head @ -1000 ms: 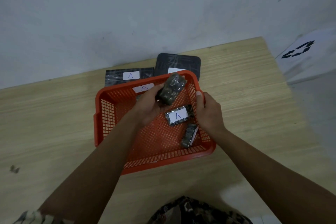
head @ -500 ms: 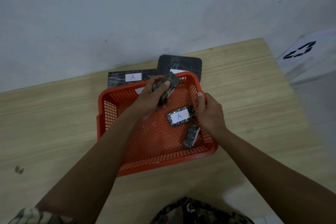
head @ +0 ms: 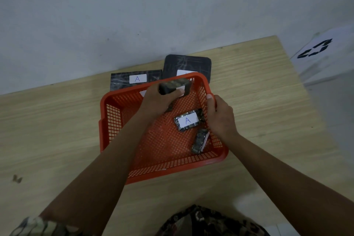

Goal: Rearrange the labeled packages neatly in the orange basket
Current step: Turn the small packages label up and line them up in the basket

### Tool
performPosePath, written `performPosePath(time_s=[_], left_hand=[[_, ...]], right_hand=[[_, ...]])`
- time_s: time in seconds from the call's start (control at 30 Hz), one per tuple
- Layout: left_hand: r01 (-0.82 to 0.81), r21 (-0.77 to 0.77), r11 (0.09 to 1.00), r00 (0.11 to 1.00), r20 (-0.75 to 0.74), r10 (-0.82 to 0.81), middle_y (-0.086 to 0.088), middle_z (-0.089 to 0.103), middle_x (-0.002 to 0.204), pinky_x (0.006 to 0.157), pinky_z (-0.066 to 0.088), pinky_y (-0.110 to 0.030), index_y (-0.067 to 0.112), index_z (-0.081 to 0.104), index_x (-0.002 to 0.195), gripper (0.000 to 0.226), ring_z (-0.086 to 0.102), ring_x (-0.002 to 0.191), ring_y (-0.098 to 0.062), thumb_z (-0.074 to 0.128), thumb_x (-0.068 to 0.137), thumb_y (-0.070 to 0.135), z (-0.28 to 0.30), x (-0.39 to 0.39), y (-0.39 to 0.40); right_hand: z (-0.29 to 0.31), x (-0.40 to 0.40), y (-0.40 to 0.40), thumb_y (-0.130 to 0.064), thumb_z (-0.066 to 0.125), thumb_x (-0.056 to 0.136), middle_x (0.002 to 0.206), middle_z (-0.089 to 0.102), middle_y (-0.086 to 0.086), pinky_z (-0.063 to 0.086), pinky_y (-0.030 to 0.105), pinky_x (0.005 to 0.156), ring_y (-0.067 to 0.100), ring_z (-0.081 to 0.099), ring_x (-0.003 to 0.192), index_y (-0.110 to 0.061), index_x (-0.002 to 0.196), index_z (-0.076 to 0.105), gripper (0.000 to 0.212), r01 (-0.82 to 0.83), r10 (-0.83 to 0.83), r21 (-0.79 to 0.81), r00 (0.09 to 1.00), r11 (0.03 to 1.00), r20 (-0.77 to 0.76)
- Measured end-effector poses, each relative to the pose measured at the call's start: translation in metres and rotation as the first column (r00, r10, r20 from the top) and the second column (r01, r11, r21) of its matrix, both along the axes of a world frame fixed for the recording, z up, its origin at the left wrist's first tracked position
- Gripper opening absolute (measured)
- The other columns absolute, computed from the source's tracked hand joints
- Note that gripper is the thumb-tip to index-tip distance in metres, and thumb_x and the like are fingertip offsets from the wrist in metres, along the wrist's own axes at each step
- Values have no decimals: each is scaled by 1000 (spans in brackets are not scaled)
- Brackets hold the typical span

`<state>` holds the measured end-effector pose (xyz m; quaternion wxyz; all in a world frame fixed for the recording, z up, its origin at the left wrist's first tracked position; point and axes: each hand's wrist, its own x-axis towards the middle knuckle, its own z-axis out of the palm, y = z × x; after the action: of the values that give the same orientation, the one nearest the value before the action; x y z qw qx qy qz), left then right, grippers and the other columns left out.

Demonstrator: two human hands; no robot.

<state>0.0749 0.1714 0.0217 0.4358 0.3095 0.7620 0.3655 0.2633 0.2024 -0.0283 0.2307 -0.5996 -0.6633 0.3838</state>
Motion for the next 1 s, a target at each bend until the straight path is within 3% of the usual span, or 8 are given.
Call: performPosePath(time_s=[0.1, 0.27, 0.4, 0.57, 0.67, 0.73, 0.8, 1.0], left_hand=[[-142, 122, 982, 987, 91, 131, 5, 56, 119, 71, 49, -14, 22, 47, 119, 57, 58, 102, -6, 82, 74, 31, -2, -3, -1], [-344, 217, 914, 906, 334, 261, -6, 66, 120, 87, 59, -39, 20, 53, 116, 58, 66, 108, -24, 87, 69, 16, -6, -8, -5], [-172, 260, 950, 970, 212, 118, 5, 58, 124, 91, 57, -37, 32, 55, 124, 54, 59, 113, -16, 79, 78, 16, -9, -9, -9], [38, 152, 988, 999, -14, -37, 11, 59, 111, 81, 51, -18, 22, 42, 128, 65, 59, 99, -3, 81, 76, 27, -20, 0, -10], [265, 147, 953, 934, -285, -216, 8, 64, 114, 80, 43, -5, 20, 58, 121, 42, 58, 101, -3, 75, 83, 27, -32, 3, -6], [394, 106, 913, 862, -388, -327, 3, 66, 123, 90, 43, -14, 21, 64, 124, 40, 58, 109, -7, 71, 86, 29, -41, 2, 1], [459, 63, 886, 823, -406, -398, 1, 67, 126, 96, 44, -22, 21, 65, 126, 40, 58, 110, -7, 70, 87, 30, -48, 0, 11], [531, 83, 844, 771, -462, -439, 10, 63, 116, 88, 42, -14, 22, 60, 116, 29, 56, 104, -4, 68, 89, 29, -57, -4, 32]], right_hand=[[0, 0, 0, -37, 39, 107, 66, 56, -11, 30, 16, 53, -2, 51, 62, -19, 81, 55, 35, 5, -5, -4, 1000, 1000, 3], [-1, 1, 0, -36, 39, 107, 66, 55, -11, 28, 19, 50, -1, 50, 61, -17, 80, 56, 37, 4, -4, 1, 1000, 1000, -4], [0, 1, 0, -37, 39, 107, 66, 57, -10, 29, 10, 50, -1, 51, 61, -15, 81, 57, 38, 8, -8, -7, 1000, 1000, 0], [1, 2, 0, -38, 38, 107, 68, 58, -8, 31, 12, 51, 0, 52, 61, -14, 83, 59, 40, 2, -3, -22, 1000, 1000, -10], [1, 2, 0, -38, 38, 107, 68, 58, -9, 33, 11, 51, -1, 52, 61, -13, 83, 59, 40, 3, -4, -29, 1000, 1000, -19], [0, 2, 0, -37, 39, 107, 68, 58, -10, 32, 19, 51, -3, 51, 61, -12, 83, 59, 39, 8, -9, -22, 1000, 1000, -28], [-1, 1, 0, -35, 40, 107, 67, 57, -9, 30, 24, 53, -4, 50, 61, -13, 83, 58, 37, 12, -13, -11, 999, 1000, -32], [-3, 1, 0, -35, 41, 106, 65, 58, -7, 34, 12, 52, 0, 52, 58, -18, 77, 53, 36, 19, -19, -11, 999, 1000, -44]])
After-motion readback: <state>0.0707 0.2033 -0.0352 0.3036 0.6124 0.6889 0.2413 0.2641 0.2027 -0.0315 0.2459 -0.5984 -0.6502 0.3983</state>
